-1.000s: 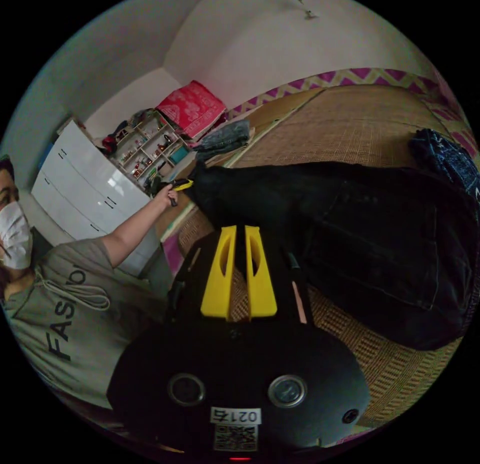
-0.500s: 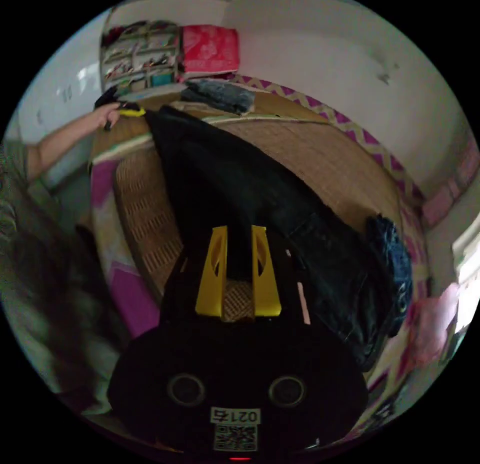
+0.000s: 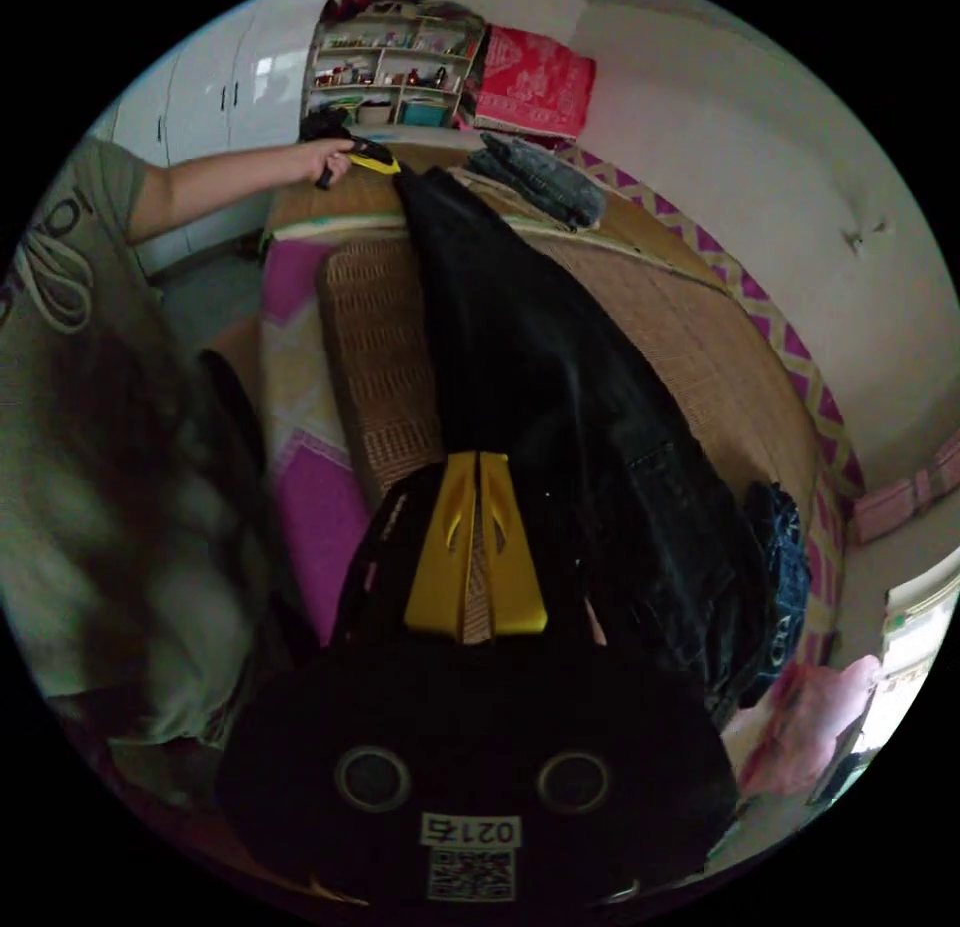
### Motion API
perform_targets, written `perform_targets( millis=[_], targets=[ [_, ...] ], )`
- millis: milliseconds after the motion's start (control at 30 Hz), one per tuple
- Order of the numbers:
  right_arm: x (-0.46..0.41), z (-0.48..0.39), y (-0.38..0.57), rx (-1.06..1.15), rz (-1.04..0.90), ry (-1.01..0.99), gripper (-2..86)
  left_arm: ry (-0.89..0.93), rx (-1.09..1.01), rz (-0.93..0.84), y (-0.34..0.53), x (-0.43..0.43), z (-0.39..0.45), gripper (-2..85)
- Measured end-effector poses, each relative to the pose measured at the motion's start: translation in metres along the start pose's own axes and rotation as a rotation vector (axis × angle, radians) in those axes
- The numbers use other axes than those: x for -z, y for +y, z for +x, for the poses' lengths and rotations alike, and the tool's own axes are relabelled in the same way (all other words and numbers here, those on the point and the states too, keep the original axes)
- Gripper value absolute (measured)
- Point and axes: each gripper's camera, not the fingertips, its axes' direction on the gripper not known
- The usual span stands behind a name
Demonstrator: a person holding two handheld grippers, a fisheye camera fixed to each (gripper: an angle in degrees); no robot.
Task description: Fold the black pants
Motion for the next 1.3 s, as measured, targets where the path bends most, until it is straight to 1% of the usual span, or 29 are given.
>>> perform_targets(
  millis=[33, 100, 133, 233, 300, 400, 467, 533, 733, 833, 933, 1000, 1067, 1100, 1167, 1200, 1267, 1300],
  targets=[
    [-0.013, -0.003, 0.003, -0.009, -0.027, -0.025, -1.0, -0.029, 0.015, -0.029, 0.0, -0.008, -0.005, -0.9],
    [-0.04, -0.012, 0.008, 0.007, -0.085, -0.042, -1.0, 0.025, 0.051, -0.02, 0.001, -0.009, -0.013, -0.8],
    [-0.039, -0.015, 0.012, 0.006, -0.045, -0.01, -1.0, 0.041, 0.059, 0.003, 0.002, -0.003, -0.015, -0.7],
    [-0.029, -0.008, 0.018, -0.049, -0.038, -0.041, -1.0, 0.044, 0.041, 0.048, 0.007, 0.017, -0.012, 0.2],
    [-0.026, -0.006, 0.025, -0.077, -0.047, -0.055, -1.0, 0.058, 0.091, 0.073, 0.014, 0.032, -0.015, 1.4],
    [-0.009, 0.0, 0.044, -0.126, -0.024, -0.08, -1.0, 0.108, 0.111, 0.047, 0.024, 0.041, -0.008, 6.8],
    [0.01, 0.01, 0.061, -0.215, 0.051, -0.12, -1.0, 0.083, 0.153, 0.018, 0.028, 0.035, 0.006, 11.0],
    [0.022, 0.016, 0.072, -0.267, 0.096, -0.136, -1.0, 0.069, 0.17, 0.018, 0.03, 0.03, 0.018, 12.4],
    [0.05, 0.023, 0.106, -0.372, 0.187, -0.133, -1.0, -0.038, 0.219, 0.079, 0.027, 0.014, 0.054, 8.8],
    [0.052, 0.026, 0.125, -0.414, 0.188, -0.136, -1.0, -0.005, 0.241, 0.091, 0.024, 0.006, 0.063, 5.8],
    [0.053, 0.031, 0.146, -0.455, 0.193, -0.14, -1.0, 0.116, 0.253, 0.112, 0.029, 0.009, 0.072, 2.8],
    [0.056, 0.035, 0.161, -0.481, 0.208, -0.143, -1.0, 0.111, 0.157, 0.143, 0.031, 0.023, 0.105, 1.7],
    [0.062, 0.041, 0.182, -0.521, 0.235, -0.142, -1.0, 0.103, -0.014, 0.185, 0.037, 0.048, 0.173, 0.8],
    [0.063, 0.043, 0.187, -0.532, 0.243, -0.142, -1.0, 0.11, -0.058, 0.199, 0.041, 0.054, 0.193, 0.6],
    [0.066, 0.05, 0.209, -0.573, 0.269, -0.147, -1.0, 0.119, -0.255, 0.232, 0.066, 0.069, 0.288, 0.2],
    [0.066, 0.051, 0.213, -0.582, 0.271, -0.149, -1.0, 0.105, -0.306, 0.227, 0.074, 0.07, 0.314, 0.2],
    [0.066, 0.056, 0.231, -0.608, 0.286, -0.151, -1.0, 0.024, -0.52, 0.207, 0.121, 0.059, 0.42, 0.2],
    [0.067, 0.057, 0.236, -0.612, 0.291, -0.152, -1.0, 0.021, -0.576, 0.201, 0.135, 0.053, 0.445, 0.3]
  ],
)
